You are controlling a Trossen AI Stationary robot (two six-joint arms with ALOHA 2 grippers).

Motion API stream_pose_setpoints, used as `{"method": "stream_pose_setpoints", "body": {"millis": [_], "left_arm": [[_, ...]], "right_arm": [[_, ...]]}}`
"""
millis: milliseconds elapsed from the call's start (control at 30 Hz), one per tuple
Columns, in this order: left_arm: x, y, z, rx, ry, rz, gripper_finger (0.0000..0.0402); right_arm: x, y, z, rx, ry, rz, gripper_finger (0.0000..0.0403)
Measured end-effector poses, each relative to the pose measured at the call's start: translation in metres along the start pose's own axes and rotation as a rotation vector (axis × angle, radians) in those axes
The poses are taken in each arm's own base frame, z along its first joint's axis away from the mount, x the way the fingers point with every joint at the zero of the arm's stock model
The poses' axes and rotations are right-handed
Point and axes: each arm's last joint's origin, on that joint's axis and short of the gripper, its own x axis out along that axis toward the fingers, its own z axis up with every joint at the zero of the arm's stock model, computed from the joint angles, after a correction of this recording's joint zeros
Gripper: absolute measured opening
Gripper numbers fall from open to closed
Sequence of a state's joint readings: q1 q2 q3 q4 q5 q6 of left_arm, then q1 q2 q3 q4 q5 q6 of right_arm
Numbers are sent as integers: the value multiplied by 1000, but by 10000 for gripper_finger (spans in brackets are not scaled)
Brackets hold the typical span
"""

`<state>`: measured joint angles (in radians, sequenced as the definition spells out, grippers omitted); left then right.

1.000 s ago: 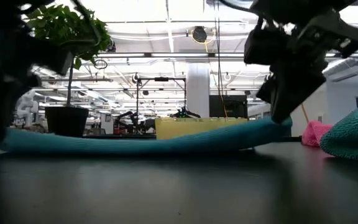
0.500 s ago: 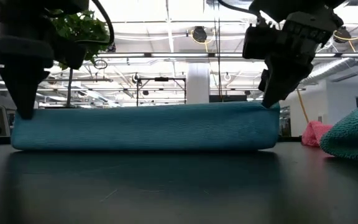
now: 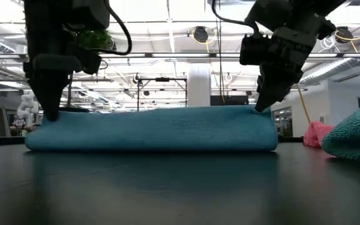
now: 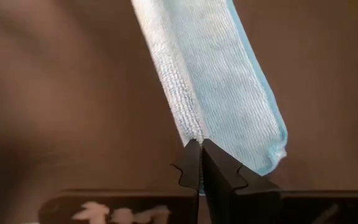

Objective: Fold microfiber towels
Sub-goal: Fold the left blue microfiber cloth

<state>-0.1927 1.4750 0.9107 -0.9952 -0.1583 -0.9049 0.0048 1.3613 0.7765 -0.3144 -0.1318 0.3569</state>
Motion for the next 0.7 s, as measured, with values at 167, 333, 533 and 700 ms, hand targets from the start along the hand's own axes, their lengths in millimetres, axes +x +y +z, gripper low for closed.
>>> {"method": "stream_pose_setpoints", "body": {"millis": [167,333,533,700], "left_arm": [[4,5,3,-4,22,-1,5],[7,9,5,-29,32,7,26],[7,11,7,-25,19,22,52],[7,13,8,-27,23,29,82]], "right_arm": [[-1,-6,-2,18,37,-25,0],[-1,-7,-1,-2,26,-25,2],[1,-9,-2,-10,28,-66,32],[5,-12,-2,-18,19,-140,65]]}}
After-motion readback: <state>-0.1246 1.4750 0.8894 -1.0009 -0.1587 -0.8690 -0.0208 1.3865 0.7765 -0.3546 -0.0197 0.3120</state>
